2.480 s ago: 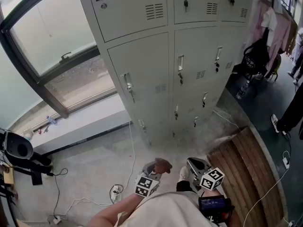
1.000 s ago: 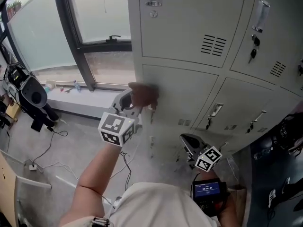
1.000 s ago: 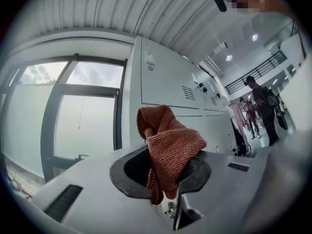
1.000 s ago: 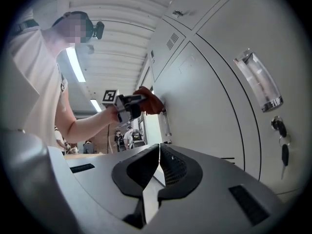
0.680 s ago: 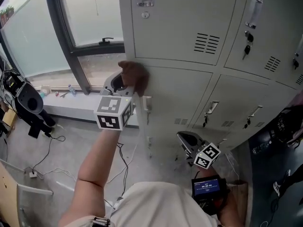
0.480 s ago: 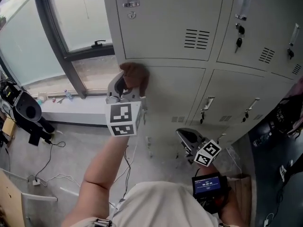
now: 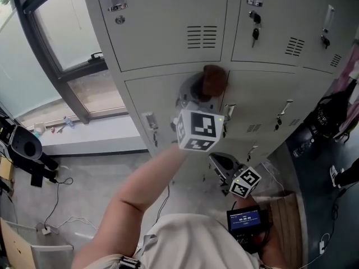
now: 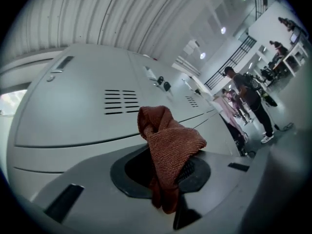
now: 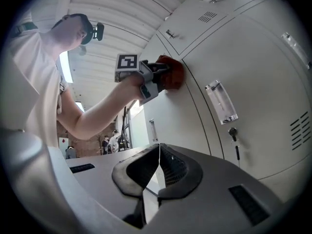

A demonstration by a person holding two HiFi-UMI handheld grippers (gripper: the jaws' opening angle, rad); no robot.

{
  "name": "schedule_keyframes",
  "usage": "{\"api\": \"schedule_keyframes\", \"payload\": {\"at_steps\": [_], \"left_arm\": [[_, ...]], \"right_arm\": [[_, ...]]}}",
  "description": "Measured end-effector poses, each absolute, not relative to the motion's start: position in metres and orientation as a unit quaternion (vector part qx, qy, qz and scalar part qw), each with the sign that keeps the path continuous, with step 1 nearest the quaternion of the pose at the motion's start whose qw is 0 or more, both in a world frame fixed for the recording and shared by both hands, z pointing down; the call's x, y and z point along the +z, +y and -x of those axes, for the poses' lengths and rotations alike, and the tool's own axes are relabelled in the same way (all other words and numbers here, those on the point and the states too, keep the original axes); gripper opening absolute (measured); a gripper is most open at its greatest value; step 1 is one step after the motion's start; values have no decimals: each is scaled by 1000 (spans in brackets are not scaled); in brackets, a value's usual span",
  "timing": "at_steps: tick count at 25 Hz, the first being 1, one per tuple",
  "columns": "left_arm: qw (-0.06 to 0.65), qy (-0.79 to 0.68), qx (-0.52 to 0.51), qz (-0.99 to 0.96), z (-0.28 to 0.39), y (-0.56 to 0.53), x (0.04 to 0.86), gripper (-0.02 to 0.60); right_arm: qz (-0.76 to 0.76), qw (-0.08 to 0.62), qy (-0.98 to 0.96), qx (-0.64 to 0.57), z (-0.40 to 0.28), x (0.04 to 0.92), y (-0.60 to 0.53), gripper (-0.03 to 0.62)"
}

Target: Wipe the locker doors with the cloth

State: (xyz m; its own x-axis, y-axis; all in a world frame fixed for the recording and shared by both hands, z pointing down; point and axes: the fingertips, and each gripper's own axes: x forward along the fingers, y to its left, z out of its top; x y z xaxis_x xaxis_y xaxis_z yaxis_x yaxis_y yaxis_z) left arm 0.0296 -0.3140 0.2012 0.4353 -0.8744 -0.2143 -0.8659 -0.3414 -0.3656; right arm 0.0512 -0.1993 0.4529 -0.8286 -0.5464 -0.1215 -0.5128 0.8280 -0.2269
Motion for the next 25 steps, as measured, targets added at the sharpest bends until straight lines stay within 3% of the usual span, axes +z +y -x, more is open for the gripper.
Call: {"api": "schedule_keyframes", "payload": {"at_steps": [4, 8, 12, 21, 25], "left_arm": [[203, 503, -16, 840, -64, -318, 210, 71], [176, 510, -21, 842, -45, -316, 231, 71], [139, 559, 1, 817, 28, -305, 255, 71], [142, 712, -1, 688, 223, -273, 270, 71], [138, 722, -5, 678, 236, -272, 274, 71]], "right_arm": [[294, 91, 946, -101, -63, 460, -193, 18], [295, 84, 946, -106, -61, 461, -189, 18], [285, 79, 949, -109, -49, 464, -187, 18], [247, 65, 960, -115, -8, 470, -190, 18], [239, 67, 961, -120, 2, 473, -189, 18]]}}
